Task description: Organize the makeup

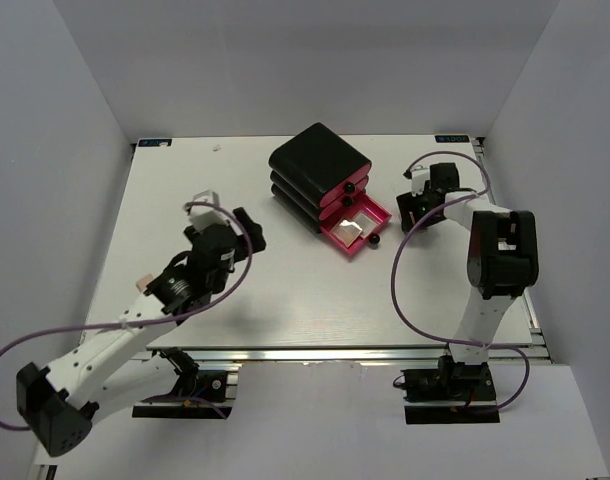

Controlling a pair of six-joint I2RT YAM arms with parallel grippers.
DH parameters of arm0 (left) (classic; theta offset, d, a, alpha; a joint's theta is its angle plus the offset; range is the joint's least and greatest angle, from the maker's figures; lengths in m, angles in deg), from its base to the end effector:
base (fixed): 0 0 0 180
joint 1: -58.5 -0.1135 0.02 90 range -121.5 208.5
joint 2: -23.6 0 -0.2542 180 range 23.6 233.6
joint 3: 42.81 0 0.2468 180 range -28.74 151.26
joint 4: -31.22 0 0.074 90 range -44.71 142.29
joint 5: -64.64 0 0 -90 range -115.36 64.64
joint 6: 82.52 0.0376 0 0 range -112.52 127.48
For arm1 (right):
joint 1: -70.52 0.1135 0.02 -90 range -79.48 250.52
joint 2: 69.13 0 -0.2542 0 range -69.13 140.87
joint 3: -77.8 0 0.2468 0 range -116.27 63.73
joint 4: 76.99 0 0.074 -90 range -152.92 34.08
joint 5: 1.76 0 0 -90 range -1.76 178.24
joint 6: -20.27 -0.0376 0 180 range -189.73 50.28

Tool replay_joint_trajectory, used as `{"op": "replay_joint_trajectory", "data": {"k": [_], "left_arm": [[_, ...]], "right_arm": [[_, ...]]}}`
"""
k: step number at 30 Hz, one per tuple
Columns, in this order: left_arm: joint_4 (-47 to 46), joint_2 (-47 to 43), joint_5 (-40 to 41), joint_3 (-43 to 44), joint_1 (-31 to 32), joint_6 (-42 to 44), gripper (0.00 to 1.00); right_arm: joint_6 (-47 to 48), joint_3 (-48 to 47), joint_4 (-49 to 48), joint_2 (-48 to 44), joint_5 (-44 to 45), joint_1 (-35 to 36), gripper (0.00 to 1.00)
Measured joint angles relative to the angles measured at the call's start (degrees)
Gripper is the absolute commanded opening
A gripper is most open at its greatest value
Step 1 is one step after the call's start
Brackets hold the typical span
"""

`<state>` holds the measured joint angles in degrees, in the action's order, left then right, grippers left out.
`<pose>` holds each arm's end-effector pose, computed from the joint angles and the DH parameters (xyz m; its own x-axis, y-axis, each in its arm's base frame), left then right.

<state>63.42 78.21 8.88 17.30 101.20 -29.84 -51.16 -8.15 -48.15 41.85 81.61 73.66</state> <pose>0.1704 -0.1284 0.2972 -0.3785 -0.3327 -0.8637 -0.0481 0.9390 -0.3406 0.3995 0.0263 0.1565 -0.7255 -0.3566 -0.5886 -0.3728 0.9226 -0.0994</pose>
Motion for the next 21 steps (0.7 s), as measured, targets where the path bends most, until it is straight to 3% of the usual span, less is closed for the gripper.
{"op": "replay_joint_trajectory", "data": {"k": [2, 6, 11, 16, 21], "left_arm": [[3.5, -4.22, 1.53, -1.88, -1.92, -4.63, 0.98], [12.52, -9.79, 4.04, -3.15, -5.49, -14.4, 0.98], [25.11, -8.72, 4.09, -2.1, -10.71, -22.01, 0.98], [31.23, -2.25, -4.2, -0.98, -22.23, -20.0, 0.98], [34.21, 1.05, -11.98, -0.66, -30.88, -14.05, 0.98]], "right_arm": [[1.42, 1.2, 0.35, -1.18, -1.27, -1.16, 0.0], [6.08, 1.6, 1.44, -4.57, -6.86, -2.62, 0.0], [13.49, 0.44, 2.19, -9.73, -17.53, -1.01, 0.0], [20.87, -0.46, 2.36, -12.02, -22.32, 6.21, 0.0], [21.9, -0.5, 2.38, -10.56, -22.64, 12.7, 0.03]]}}
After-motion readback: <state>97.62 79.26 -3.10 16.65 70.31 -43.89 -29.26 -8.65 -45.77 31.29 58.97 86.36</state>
